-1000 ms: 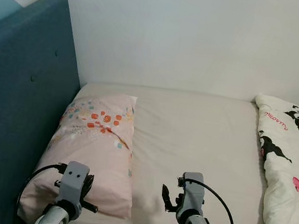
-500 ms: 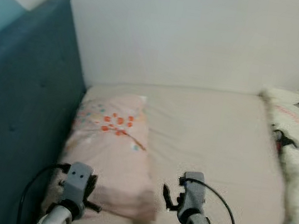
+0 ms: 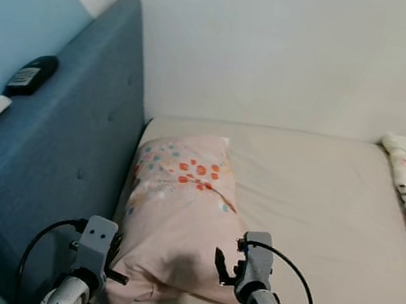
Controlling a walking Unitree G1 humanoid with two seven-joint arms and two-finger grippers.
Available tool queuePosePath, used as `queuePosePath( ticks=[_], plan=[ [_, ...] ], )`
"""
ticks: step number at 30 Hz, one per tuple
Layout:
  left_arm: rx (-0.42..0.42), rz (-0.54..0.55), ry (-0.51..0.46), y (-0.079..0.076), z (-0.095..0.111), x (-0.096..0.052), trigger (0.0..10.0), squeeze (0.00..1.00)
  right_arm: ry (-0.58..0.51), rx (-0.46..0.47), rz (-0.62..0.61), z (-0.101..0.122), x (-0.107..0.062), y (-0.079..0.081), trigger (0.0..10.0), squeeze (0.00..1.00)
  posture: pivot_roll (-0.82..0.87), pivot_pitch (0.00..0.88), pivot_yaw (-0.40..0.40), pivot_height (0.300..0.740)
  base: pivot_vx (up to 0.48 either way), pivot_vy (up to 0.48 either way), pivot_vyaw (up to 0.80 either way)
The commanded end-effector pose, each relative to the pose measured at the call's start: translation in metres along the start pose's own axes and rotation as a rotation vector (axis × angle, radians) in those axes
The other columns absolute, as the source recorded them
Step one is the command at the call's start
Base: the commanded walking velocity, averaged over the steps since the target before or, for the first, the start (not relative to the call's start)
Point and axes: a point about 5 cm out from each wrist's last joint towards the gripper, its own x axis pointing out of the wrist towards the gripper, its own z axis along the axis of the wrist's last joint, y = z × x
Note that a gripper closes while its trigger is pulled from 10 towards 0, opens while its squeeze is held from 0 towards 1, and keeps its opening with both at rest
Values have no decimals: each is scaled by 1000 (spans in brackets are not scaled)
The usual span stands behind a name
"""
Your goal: Clean up the room
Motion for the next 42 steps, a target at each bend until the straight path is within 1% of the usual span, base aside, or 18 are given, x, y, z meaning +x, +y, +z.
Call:
queuePosePath(
  ticks=[1, 3, 11, 16, 23, 27, 42],
  plan=[
    [-21, -2, 22, -4, -6, -2, 10000, 0, 9, -1, -10, -3, -2, -4, 10000, 0, 0, 72, 9, 740, 0, 0, 0],
    [-6, -3, 21, -4, -6, -2, 10000, 0, 11, -3, -9, -4, -3, -4, 10000, 0, -1, 69, 9, 740, 0, 0, 0],
    [1, 7, 30, -5, -7, -2, 10000, 0, 14, 6, 1, -4, -3, -4, 10000, 0, -5, 64, 8, 740, 0, 0, 0],
    [3, 25, 35, -5, -7, 0, 10000, 0, 10, 26, -5, 0, 0, -6, 10000, 0, -9, 63, 6, 740, 0, 0, 0],
    [15, 48, 54, -1, -7, 1, 10000, 0, 4, 20, 10, 3, 1, -5, 10000, 0, -10, 69, 1, 721, 0, 0, 0],
    [-5, 41, 41, 1, -7, -2, 10000, 0, -5, 8, 14, 6, 2, -5, 10000, 0, -5, 75, -5, 706, 0, 0, 0],
    [-18, 30, 29, -2, -7, -7, 10000, 0, -10, -2, 24, 8, 3, -6, 10000, 0, -4, 80, -6, 656, 0, 0, 0]
  ],
)
